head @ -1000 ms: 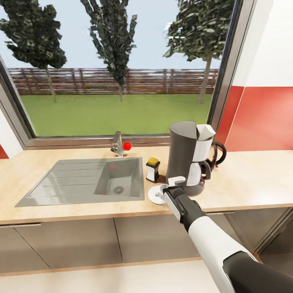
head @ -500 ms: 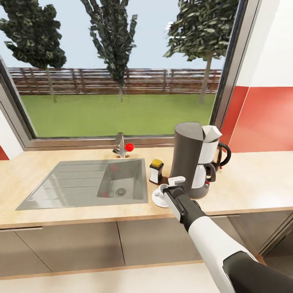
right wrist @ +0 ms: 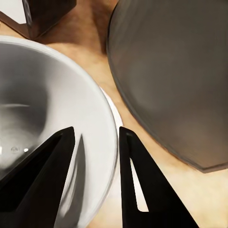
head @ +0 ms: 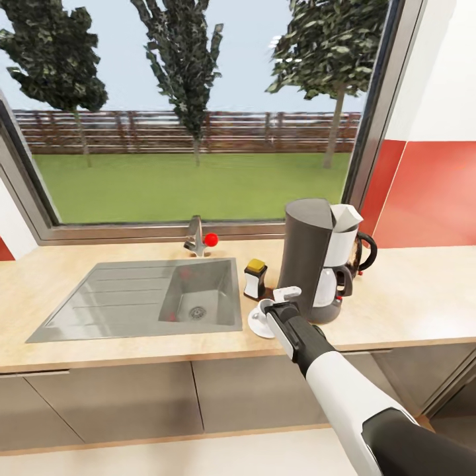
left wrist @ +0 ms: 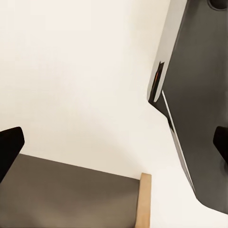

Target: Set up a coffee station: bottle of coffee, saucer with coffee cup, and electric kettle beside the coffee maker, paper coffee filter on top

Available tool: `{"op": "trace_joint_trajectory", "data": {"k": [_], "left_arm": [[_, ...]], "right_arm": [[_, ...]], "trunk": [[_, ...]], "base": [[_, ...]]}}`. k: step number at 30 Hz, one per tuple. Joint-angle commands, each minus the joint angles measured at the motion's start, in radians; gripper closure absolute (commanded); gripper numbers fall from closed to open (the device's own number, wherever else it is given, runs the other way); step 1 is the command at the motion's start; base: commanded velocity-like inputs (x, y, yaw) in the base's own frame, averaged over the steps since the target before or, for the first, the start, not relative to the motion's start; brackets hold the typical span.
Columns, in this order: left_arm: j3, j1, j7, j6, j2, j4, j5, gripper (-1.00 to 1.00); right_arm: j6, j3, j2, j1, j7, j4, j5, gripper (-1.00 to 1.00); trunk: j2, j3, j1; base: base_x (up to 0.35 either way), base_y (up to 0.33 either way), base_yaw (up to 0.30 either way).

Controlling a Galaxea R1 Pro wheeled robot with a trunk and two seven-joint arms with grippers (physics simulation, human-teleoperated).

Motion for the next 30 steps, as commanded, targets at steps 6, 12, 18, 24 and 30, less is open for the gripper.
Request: {"op": "trace_joint_trajectory", "data": {"k": [6, 12, 18, 24, 30], "left_arm": [[0.005, -0.001, 0.002, -0.001, 0.0, 0.0, -0.003, -1.0], [0.005, -0.001, 0.002, -0.001, 0.0, 0.0, -0.003, -1.0], [0.005, -0.001, 0.002, -0.001, 0.0, 0.0, -0.003, -1.0], [0.004, -0.001, 0.002, -0.002, 0.0, 0.0, -0.003, -1.0], [0.005, -0.001, 0.002, -0.002, 0.0, 0.0, -0.003, -1.0]], "right_arm": [[0.002, 0.001, 0.0, -0.001, -0.007, -0.001, -0.011, -1.0], [0.002, 0.001, 0.0, -0.001, -0.007, -0.001, -0.011, -1.0], [0.002, 0.001, 0.0, -0.001, -0.007, -0.001, -0.011, -1.0], [0.002, 0.001, 0.0, -0.001, -0.007, -0.001, -0.011, -1.0], [-0.003, 0.003, 0.0, -0.001, -0.005, -0.016, -0.014, -1.0]], "trunk": [[-0.002, -0.002, 0.0], [-0.002, -0.002, 0.0], [-0.002, -0.002, 0.0], [-0.002, -0.002, 0.0], [-0.002, -0.002, 0.0]], "base": [[0.0, 0.0, 0.0], [0.0, 0.0, 0.0], [0.0, 0.0, 0.0], [0.0, 0.0, 0.0], [0.0, 0.0, 0.0]]}}
